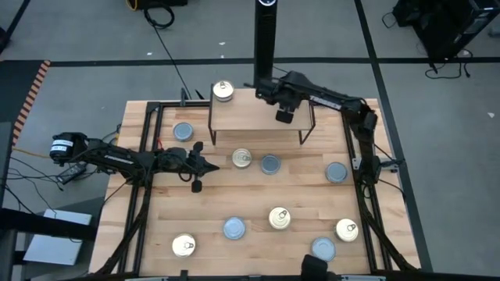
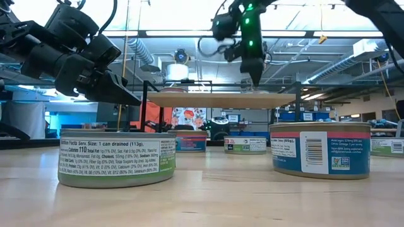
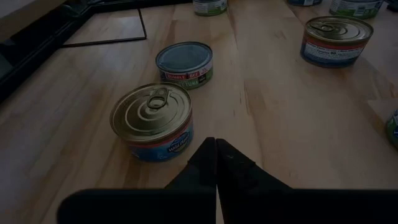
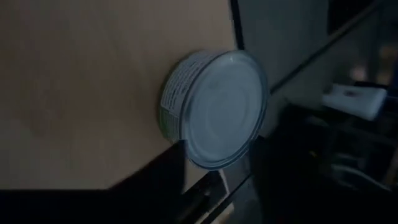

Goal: Stack canned seafood by type on shelf
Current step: Put the green tuna can on the shelf

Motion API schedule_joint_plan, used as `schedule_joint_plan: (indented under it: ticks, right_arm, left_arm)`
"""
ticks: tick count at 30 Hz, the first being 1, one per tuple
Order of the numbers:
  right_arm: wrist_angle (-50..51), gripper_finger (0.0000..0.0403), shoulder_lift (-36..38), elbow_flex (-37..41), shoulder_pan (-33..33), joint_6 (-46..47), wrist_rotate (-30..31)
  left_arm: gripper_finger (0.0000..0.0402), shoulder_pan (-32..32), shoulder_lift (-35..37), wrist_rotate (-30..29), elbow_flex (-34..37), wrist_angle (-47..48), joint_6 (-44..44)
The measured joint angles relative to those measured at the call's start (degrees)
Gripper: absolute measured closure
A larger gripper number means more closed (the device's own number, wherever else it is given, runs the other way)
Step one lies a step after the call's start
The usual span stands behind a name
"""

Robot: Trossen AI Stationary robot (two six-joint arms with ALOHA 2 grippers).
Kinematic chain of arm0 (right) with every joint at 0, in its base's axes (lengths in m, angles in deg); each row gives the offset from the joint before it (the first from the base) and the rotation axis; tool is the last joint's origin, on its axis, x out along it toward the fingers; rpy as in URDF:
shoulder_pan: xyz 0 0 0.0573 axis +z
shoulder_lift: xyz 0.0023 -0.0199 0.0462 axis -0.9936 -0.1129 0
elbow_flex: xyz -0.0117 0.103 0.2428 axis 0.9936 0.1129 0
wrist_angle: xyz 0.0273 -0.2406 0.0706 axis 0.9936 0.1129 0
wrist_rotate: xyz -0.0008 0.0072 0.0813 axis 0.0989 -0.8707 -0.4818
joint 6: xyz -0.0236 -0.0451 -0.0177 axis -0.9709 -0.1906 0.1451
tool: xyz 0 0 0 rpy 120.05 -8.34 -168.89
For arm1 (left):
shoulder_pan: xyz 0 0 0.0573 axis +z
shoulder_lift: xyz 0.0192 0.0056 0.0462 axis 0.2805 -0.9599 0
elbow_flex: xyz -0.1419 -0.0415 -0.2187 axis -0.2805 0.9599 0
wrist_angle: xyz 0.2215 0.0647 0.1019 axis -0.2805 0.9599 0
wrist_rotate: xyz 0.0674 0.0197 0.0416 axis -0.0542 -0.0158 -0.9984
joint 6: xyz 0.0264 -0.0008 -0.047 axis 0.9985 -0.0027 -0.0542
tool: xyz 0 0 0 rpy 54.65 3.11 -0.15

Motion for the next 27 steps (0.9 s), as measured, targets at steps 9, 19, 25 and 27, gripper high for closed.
schedule_joint_plan:
  ticks: [9,19,25,27]
  right_arm:
    - [-12.03,0.038,7.28,-0.11,-8.8,1.96,-25.16]
    - [-16.6,0.0393,2.97,-0.04,-11.62,0.84,-33.61]
    - [-15.39,0.039,0.18,0.0,-11.52,0.23,-33.31]
    - [-15.07,0.0393,0.04,0.11,-11.35,-0.44,-32.76]
  left_arm:
    - [0.0401,0.0,0.0,0.0,0.0,0.0,-0.02]
    - [0.0401,0.02,0.0,0.0,0.0,-0.04,0.0]
    - [0.0401,0.01,0.0,0.0,0.0,-0.03,-0.02]
    - [0.0401,0.0,0.0,0.0,0.0,-0.04,-0.02]
